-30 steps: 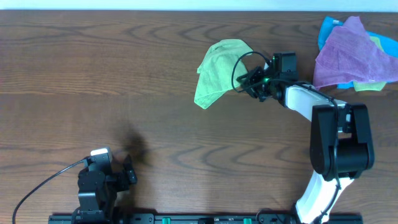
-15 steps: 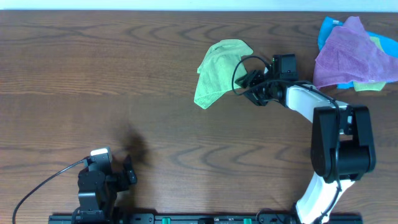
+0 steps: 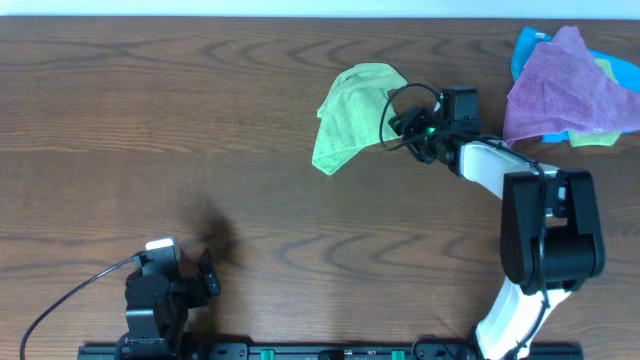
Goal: Fold the cloth
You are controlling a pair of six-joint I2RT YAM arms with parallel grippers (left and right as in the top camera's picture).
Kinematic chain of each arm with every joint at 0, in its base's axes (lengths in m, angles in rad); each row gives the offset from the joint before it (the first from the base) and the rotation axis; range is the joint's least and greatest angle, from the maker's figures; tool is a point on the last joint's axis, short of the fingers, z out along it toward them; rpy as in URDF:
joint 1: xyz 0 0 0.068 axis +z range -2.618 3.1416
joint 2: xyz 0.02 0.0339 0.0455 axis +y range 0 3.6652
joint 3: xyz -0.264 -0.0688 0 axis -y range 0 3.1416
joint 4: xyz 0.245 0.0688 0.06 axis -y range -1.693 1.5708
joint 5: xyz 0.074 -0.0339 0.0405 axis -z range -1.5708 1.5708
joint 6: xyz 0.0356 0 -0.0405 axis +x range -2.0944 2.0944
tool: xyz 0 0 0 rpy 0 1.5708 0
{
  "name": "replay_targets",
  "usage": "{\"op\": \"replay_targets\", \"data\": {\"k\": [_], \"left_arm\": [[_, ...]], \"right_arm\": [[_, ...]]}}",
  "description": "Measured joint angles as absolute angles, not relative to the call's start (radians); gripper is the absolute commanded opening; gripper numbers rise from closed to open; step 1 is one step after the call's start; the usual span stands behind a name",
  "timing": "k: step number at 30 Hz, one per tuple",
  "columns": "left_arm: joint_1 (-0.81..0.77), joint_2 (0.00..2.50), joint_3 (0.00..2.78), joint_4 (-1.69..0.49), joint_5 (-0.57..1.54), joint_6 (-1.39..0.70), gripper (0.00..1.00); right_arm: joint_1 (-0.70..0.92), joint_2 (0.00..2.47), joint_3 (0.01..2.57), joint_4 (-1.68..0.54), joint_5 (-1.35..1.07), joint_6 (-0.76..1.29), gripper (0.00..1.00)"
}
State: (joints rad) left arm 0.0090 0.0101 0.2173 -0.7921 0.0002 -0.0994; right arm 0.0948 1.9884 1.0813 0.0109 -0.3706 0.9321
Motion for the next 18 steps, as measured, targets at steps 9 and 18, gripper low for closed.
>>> {"op": "replay_targets", "data": {"k": [9,18], "left_arm": [[0.009,0.010,0.218,-0.792,0.000,-0.099,0.95],[0.009,0.010,0.218,-0.792,0.000,-0.099,0.95]], "right_arm": [[0.097,1.983,1.063,0.029,-0.395,1.068,0.59],[0.102,1.977,1.042,0.054,-0.416,1.110,0.57]]}}
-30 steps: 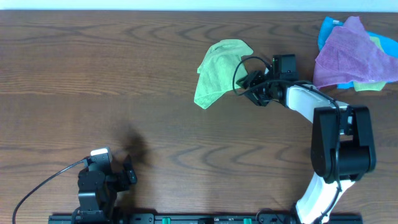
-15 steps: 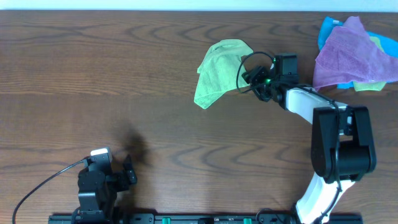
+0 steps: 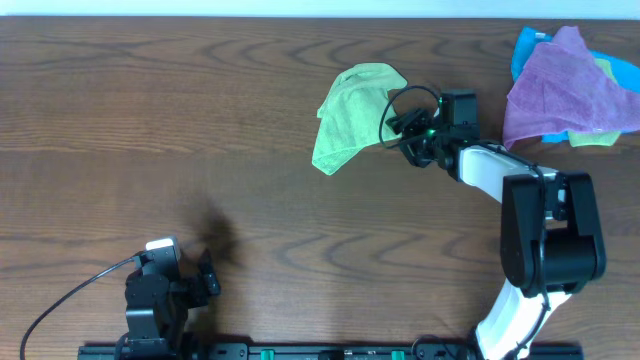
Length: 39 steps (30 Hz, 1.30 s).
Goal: Fold the cloth
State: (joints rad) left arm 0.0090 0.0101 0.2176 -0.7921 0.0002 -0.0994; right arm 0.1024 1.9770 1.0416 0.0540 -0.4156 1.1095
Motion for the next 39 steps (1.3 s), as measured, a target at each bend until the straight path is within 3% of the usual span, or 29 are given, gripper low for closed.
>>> {"op": "replay_targets", "data": {"k": [10,14,17,19,20,31,39], "left_arm": [[0.009,0.010,0.218,-0.792,0.000,-0.099,0.95],[0.009,0.010,0.218,-0.792,0.000,-0.099,0.95],[0.009,0.010,0.217,-0.792,0.000,-0.099,0.95],[0.009,0.010,0.218,-0.792,0.000,-0.099,0.95],[0.009,0.010,0.218,-0.792,0.000,-0.099,0.95],[0.009,0.010,0.217,-0.792,0.000,-0.099,0.95],[0.009,0.010,0.218,-0.792,0.000,-0.099,0.95]], "right_arm": [[0.104,1.996,1.026,0.159,-0.423,1.119,0.59],[0.104,2.008,1.026,0.182,-0.436,1.124,0.53],[0.104,2.022,1.025,0.221,-0.448,1.145,0.41],[0.105,2.029,1.025,0.238,-0.448,1.155,0.09],[0.107,2.031,1.024,0.240,-0.443,1.163,0.01],[0.096,2.035,1.024,0.236,-0.397,1.056,0.01],[0.035,1.924,1.015,0.078,-0.399,0.933,0.01]]}}
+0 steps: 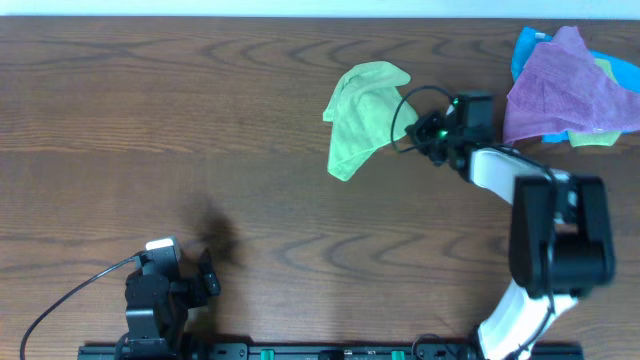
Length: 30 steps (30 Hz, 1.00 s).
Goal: Fold the cloth
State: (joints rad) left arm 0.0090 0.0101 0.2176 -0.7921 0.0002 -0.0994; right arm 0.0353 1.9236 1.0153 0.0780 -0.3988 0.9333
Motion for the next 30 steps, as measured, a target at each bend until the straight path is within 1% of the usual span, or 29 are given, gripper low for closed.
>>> {"op": "replay_targets", "data": {"k": [5,7,11,14,16,20,23,25,30], "left_arm": [[0.009,0.010,0.218,-0.792,0.000,-0.099,0.95],[0.009,0.010,0.218,-0.792,0.000,-0.099,0.95],[0.009,0.010,0.217,-0.792,0.000,-0.099,0.95],[0.009,0.010,0.217,-0.792,0.000,-0.099,0.95],[0.009,0.010,0.217,-0.792,0.000,-0.099,0.95],[0.009,0.010,0.217,-0.792,0.000,-0.099,0.95],[0.009,0.010,0.217,-0.792,0.000,-0.099,0.95],[0.009,0.010,0.217,-0.792,0.000,-0.099,0.95],[0.009,0.010,0.217,-0.792,0.000,-0.099,0.95]], "right_arm": [[0.035,1.725,1.015,0.075,-0.416,0.915,0.01],[0.035,1.659,1.017,0.028,-0.423,0.910,0.01],[0.036,1.556,1.023,-0.244,-0.397,0.899,0.01],[0.037,1.528,1.019,-0.418,-0.359,0.865,0.01],[0.037,1.520,1.013,-0.455,-0.340,0.847,0.01],[0.037,1.502,0.940,-0.424,-0.307,0.828,0.01],[0.037,1.501,0.819,-0.320,-0.289,0.822,0.01],[0.037,1.501,0.762,-0.290,-0.282,0.821,0.01],[0.035,1.501,0.680,-0.279,-0.232,0.792,0.01]]}}
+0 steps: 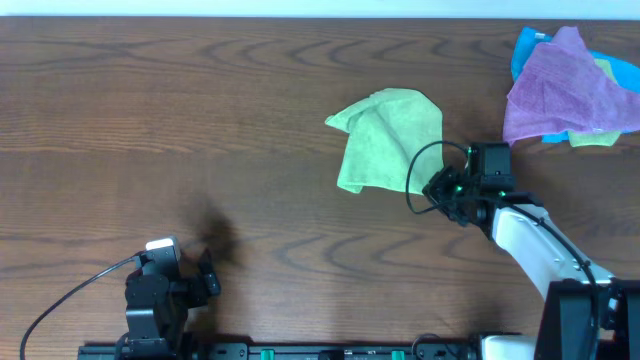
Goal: Fold the cloth
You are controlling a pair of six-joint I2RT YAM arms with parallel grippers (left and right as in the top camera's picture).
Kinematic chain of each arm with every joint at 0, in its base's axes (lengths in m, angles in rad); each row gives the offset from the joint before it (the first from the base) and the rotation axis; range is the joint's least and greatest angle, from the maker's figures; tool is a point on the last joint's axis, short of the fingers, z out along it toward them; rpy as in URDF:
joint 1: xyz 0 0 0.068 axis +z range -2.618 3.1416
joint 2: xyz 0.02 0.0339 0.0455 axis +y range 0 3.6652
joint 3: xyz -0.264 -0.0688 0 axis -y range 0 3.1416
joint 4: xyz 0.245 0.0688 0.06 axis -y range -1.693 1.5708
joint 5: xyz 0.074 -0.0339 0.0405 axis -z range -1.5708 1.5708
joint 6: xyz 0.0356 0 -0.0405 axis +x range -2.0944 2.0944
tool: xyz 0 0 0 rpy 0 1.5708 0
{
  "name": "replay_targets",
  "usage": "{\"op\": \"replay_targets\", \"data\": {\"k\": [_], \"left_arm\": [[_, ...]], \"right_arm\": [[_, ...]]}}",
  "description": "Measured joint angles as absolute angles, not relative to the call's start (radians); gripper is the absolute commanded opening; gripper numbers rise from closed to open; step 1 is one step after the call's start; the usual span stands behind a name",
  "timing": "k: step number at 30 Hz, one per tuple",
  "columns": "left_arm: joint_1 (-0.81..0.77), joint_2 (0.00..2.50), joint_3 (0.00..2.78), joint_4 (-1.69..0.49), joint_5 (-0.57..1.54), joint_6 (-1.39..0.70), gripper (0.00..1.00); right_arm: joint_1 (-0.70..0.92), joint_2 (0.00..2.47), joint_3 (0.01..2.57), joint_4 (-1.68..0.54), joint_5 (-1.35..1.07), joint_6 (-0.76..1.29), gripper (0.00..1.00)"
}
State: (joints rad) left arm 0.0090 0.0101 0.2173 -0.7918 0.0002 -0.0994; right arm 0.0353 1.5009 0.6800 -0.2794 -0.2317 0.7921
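A light green cloth (pixel 385 140) lies crumpled and partly doubled over on the dark wooden table, right of centre. Its lower right corner runs into my right gripper (pixel 428 187), which sits at the cloth's near right edge and looks shut on that corner; the fingertips are mostly hidden under the wrist and its cable. My left gripper (pixel 208 275) rests at the near left edge of the table, far from the cloth, with nothing in it. Its jaws are too dark and small to read.
A pile of other cloths lies at the far right corner: a purple one (pixel 560 85) on top of a blue one (pixel 525 45) and a yellow-green one. A black cable loops from the left arm's base (pixel 150 300) along the near edge.
My right gripper has moved toward the near edge and slightly right, and the green cloth's right corner came with it. The cloth now lies wider and more spread. The left arm is unchanged.
At first my right gripper was at the right edge of the bunched green cloth, far on the table. It stayed there, then stood a little to the right with the cloth shifted along. Now it is nearer, with the cloth drawn out toward it.
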Motion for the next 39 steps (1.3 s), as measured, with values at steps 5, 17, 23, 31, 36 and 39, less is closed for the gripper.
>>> {"op": "replay_targets", "data": {"k": [5,17,23,31,36,39], "left_arm": [[0.009,0.010,0.217,-0.792,0.000,-0.099,0.95],[0.009,0.010,0.217,-0.792,0.000,-0.099,0.95],[0.009,0.010,0.217,-0.792,0.000,-0.099,0.95],[0.009,0.010,0.217,-0.792,0.000,-0.099,0.95],[0.009,0.010,0.217,-0.792,0.000,-0.099,0.95],[0.009,0.010,0.217,-0.792,0.000,-0.099,0.95]], "right_arm": [[-0.001,1.478,0.676,-0.245,-0.188,0.759,0.01],[-0.098,1.262,0.674,-0.100,-0.184,0.757,0.01],[-0.098,1.263,0.675,0.019,-0.255,0.756,0.02],[-0.097,1.263,0.883,-0.096,-0.312,0.669,0.02],[0.012,1.279,1.098,-0.335,-0.334,0.426,0.02],[0.131,1.323,1.150,-0.436,-0.331,0.313,0.01]]}}
